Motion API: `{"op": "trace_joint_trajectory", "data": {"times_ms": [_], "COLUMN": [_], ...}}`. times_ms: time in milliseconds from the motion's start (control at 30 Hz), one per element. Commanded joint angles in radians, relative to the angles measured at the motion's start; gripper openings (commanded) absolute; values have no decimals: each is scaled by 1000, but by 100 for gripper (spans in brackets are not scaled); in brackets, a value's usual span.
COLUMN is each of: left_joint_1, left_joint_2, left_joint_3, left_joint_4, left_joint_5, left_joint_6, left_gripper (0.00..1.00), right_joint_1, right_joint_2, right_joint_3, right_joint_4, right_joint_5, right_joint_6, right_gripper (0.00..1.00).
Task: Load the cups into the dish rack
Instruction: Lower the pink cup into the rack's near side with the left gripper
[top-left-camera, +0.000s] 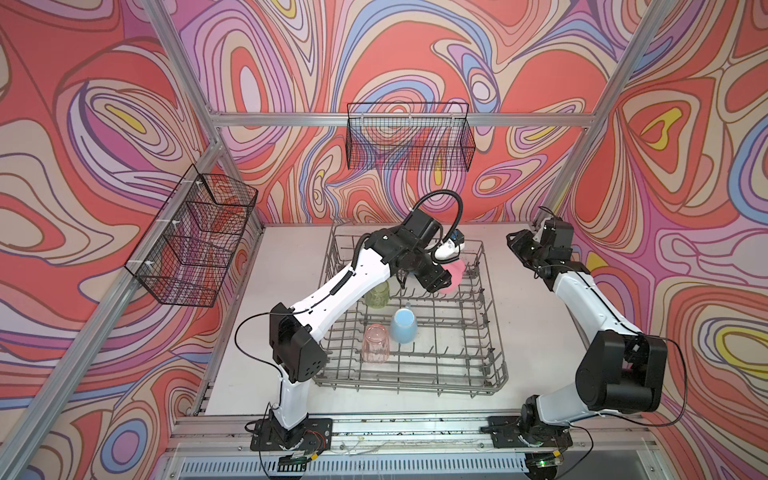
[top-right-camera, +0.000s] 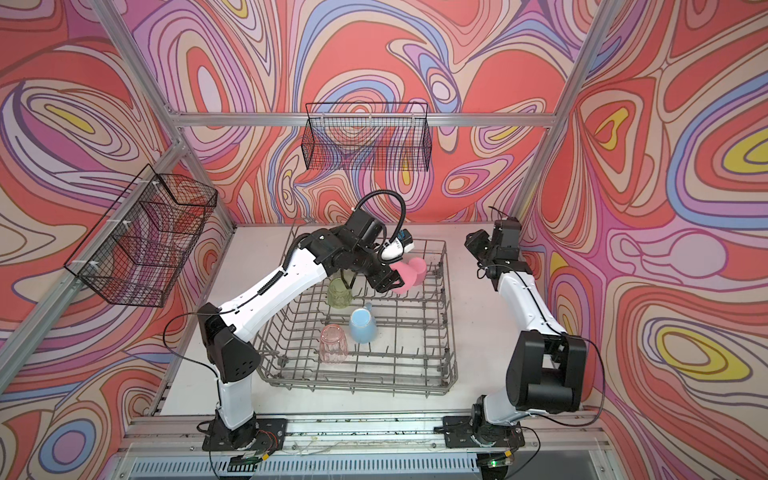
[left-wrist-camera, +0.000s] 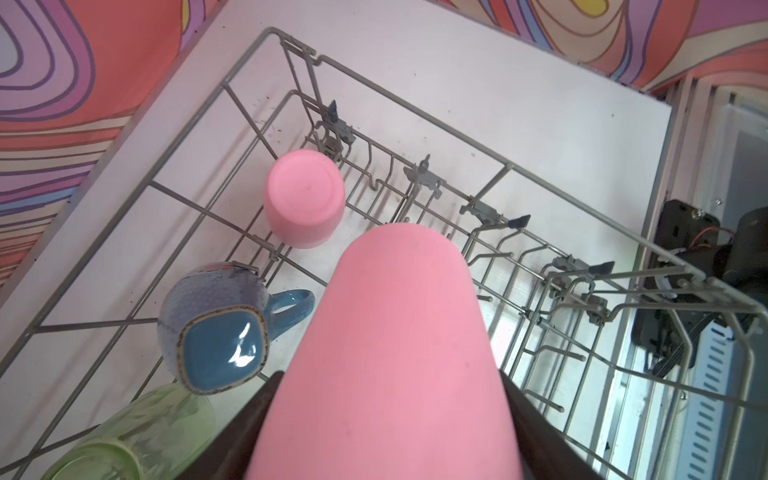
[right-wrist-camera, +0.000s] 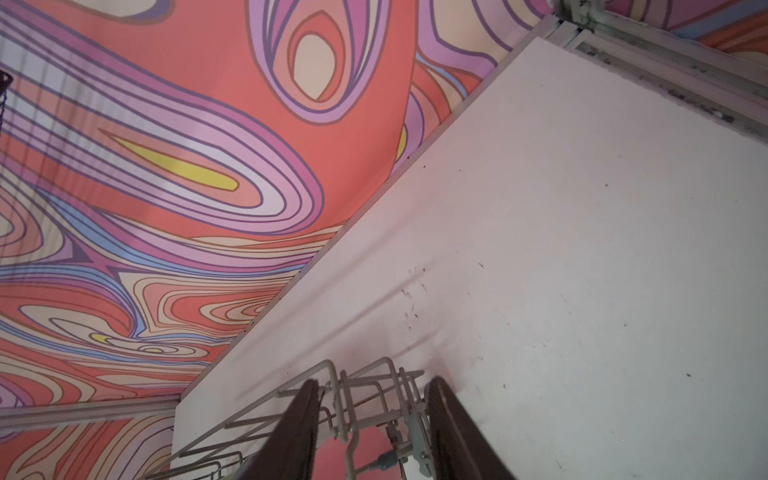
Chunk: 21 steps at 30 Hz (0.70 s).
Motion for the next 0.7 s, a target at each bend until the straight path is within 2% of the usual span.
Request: {"op": "trace_joint_trajectory", "data": {"times_ms": [0,200,400,667], "left_joint_1": [-29,-98,-137,-192], "left_joint_2": [25,60,94,154], "left_joint_3": [34,35,44,67], "left_joint_4": [-74,-113,-121,-158], "left_joint_5": [-76,-162,-182,-270], "left_joint_6": [75,116,127,148], "left_gripper": [60,60,61,61], "right_joint_1": [-16,-28,-37,-50], "right_joint_2": [-46,-71,-89,-116], "right_joint_3": [-30,-64,-87,-124], "right_joint_4": [22,25,33,50], "right_joint_5": [23,35,34,50], "right_joint_6": [27,42,55,79], "right_gripper": [44,44,44,44]}}
